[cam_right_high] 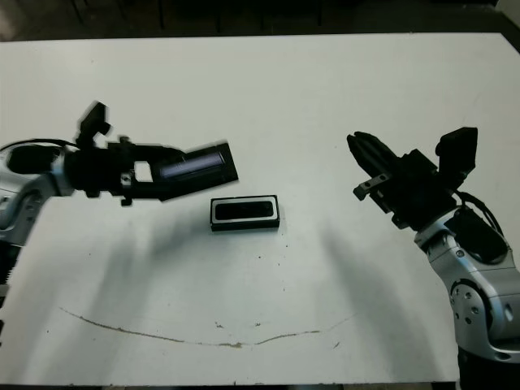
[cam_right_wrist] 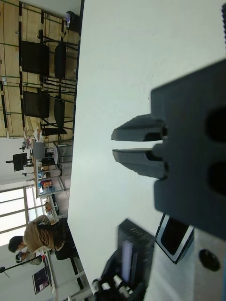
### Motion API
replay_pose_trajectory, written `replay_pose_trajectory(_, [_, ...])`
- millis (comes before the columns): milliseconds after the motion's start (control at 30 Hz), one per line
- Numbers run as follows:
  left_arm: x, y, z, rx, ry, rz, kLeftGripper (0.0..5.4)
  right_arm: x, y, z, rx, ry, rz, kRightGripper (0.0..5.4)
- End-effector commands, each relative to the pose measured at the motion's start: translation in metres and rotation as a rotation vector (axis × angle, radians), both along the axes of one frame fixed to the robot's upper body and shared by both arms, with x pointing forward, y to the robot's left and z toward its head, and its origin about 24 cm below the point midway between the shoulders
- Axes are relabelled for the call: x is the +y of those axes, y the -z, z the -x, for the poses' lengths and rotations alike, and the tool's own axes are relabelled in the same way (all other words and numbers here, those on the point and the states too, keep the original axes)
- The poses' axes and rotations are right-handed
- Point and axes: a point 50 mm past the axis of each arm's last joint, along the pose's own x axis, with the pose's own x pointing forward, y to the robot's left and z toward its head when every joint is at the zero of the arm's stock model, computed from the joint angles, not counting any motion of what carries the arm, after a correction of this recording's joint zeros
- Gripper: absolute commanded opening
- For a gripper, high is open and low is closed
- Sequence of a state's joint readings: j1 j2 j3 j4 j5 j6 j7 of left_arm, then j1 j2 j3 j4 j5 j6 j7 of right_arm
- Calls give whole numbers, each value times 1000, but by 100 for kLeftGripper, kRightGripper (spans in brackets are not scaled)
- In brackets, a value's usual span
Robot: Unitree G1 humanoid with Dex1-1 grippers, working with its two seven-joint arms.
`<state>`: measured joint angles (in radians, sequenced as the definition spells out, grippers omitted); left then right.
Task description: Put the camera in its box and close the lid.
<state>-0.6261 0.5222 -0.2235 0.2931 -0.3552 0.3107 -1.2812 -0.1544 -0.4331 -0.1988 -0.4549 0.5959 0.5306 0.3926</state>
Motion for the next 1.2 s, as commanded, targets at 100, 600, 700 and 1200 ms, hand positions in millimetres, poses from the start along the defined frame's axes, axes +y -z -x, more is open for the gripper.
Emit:
replay_pose_trajectory(100, [-4, 12, -1, 35, 18, -7, 271, 0, 5, 2, 37, 7, 23, 0])
replay_pose_trajectory(600, [-9, 34, -5, 114, -7, 84, 271, 0, 4, 0, 42, -3, 29, 0])
replay_pose_trajectory(700, [-9, 36, -5, 133, 11, 70, 271, 1, 4, 0, 46, -1, 27, 0])
replay_pose_trajectory(1200, [-17, 46, -11, 244, 141, 80, 271, 0, 4, 1, 49, 7, 36, 0])
